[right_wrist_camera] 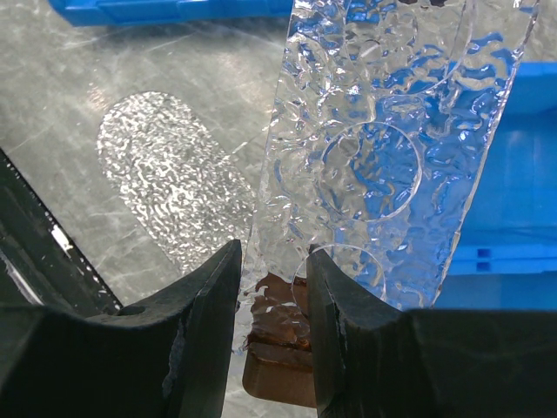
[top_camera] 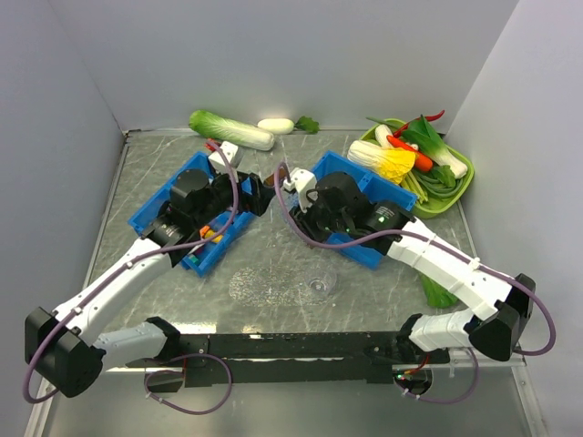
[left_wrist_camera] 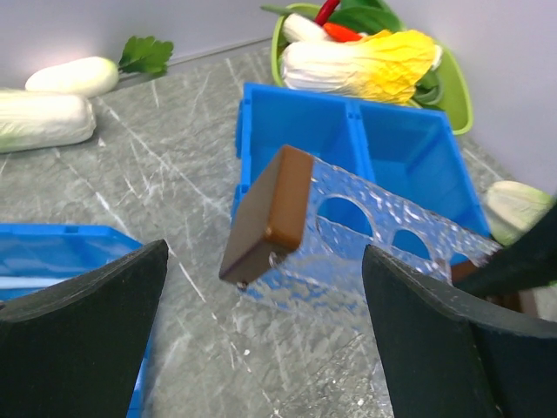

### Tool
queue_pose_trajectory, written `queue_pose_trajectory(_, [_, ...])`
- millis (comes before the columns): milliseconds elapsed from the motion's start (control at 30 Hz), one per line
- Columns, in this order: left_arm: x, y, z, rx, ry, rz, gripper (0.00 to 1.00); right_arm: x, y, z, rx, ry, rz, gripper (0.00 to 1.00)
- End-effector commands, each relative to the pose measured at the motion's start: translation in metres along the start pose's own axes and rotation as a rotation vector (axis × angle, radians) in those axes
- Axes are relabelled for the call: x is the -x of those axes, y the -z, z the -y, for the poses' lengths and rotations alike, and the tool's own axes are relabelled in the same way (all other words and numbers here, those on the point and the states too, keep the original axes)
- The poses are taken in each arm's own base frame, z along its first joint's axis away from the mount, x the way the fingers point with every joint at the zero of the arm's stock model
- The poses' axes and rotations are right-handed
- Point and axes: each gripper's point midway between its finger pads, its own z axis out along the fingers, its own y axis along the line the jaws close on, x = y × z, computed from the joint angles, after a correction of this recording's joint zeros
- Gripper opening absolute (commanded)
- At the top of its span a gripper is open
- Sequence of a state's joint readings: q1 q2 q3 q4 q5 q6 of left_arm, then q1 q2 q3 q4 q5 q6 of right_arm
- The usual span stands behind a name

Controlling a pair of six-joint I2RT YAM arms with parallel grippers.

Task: Prepare toiletry sets of a toothbrush and toothpaste on the tray

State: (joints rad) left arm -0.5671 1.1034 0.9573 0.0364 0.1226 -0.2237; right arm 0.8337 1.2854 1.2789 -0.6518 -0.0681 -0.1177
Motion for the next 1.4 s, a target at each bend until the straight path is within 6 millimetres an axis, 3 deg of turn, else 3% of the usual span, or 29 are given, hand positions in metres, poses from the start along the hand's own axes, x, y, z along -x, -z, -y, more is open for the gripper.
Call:
queue_pose_trajectory(0, [0.002,-0.005,-0.006,0.039,-0.027,0.006,0.98,0.044,0.011,-0.003,-0.003,0.062,0.135,0.0])
queue_pose_trajectory(333, [-0.008,-0.012,-0.006,0.031,-0.029,-0.028,0.99,0.038,0.006,-0.012,-0.004,0.12,0.084,0.0])
queue_pose_trajectory(633, [-0.017,-0.019,-0.009,0.039,-0.038,-0.073,0.88,0.036,0.008,-0.018,0.008,0.17,0.059,0.0])
queue_pose_trajectory(1067, [-0.032,-0.024,0.002,-0.038,-0.047,-0.134,0.74,0.026,0.002,-0.028,0.033,0.239,0.005,0.0])
queue_pose_trajectory(1167, [-0.034,-0.025,0.003,-0.045,-0.046,-0.147,0.67,0.027,0.002,-0.022,0.005,0.246,0.008,0.0])
queue_pose_trajectory(1367, [-0.036,-0.026,0.008,-0.071,-0.042,-0.158,0.34,0.024,-0.002,-0.019,-0.016,0.253,0.002,0.0])
